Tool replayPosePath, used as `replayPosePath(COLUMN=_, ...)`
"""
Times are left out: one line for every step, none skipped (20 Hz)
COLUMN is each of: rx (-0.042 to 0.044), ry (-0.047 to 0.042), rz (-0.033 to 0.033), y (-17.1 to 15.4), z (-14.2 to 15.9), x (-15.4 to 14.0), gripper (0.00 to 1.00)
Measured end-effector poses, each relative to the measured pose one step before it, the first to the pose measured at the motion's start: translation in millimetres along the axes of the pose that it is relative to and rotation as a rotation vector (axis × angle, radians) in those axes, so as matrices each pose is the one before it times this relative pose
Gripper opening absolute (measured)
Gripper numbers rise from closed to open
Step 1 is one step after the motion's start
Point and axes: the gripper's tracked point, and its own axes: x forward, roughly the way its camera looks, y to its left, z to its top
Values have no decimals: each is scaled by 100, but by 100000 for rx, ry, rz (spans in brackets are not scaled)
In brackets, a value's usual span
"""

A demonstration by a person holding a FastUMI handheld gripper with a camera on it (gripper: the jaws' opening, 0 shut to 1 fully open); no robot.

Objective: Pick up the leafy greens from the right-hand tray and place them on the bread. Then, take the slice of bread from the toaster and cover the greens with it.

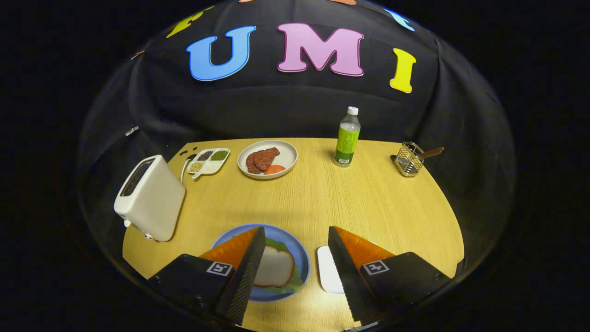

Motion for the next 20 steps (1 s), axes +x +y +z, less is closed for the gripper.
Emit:
replayPosePath(rx=-525, ry=-1136, rz=555, y=181, z=770, x=-639, gripper=90)
replayPosePath(rx=-363, ry=-1598, rz=467, y=168, z=898, x=-643, gripper=93)
replayPosePath(rx=-206, ry=-2089, rz=538, y=215, z=1045, x=-781, gripper=100)
replayPosePath(rx=-150, ry=-2593, rz=787, y=277, z=1244, x=-842, gripper=100)
replayPosePath(rx=-216, ry=-2679, rz=614, y=168, z=1281, x=-778, gripper=100)
replayPosePath(rx=-116, ry=-2869, rz=640, y=156, z=1373, x=-912, gripper=100)
replayPosePath(rx=-3, ry=-2864, rz=684, y=202, z=1317, x=-945, gripper=100)
replayPosePath(rx=78, ry=-2755, rz=627, y=201, z=1319, x=-979, gripper=100)
replayPosePath(rx=-138, ry=-2701, rz=429, y=73, z=1116, x=-802, gripper=100)
replayPosePath(rx=-703, ry=-2705, rz=-156, y=-45, z=1056, x=-774, gripper=100)
replayPosePath(rx=-1191, ry=-2600, rz=-685, y=-236, z=1004, x=-718, gripper=100)
replayPosePath(rx=-1125, ry=-2237, rz=-774, y=-283, z=732, x=-762, gripper=100)
replayPosePath(rx=-889, ry=-1658, rz=-700, y=-166, z=483, x=-735, gripper=100)
replayPosePath(rx=-629, ry=-1158, rz=-720, y=-188, z=450, x=-755, gripper=100)
replayPosePath(rx=-37, ry=-1019, rz=-616, y=-225, z=237, x=-650, gripper=100)
replayPosePath(rx=402, ry=-605, rz=-169, y=-139, z=33, x=-564, gripper=100)
replayPosePath(rx=392, ry=16, rz=-186, y=-93, z=-107, x=-379, gripper=100)
replayPosePath(rx=347, ry=-186, rz=-661, y=-359, z=-98, x=-218, gripper=100)
replayPosePath(rx=364, ry=24, rz=-866, y=-391, z=-64, x=-165, gripper=100)
replayPosePath(rx=658, ry=48, rz=-573, y=-341, z=15, x=-163, gripper=99)
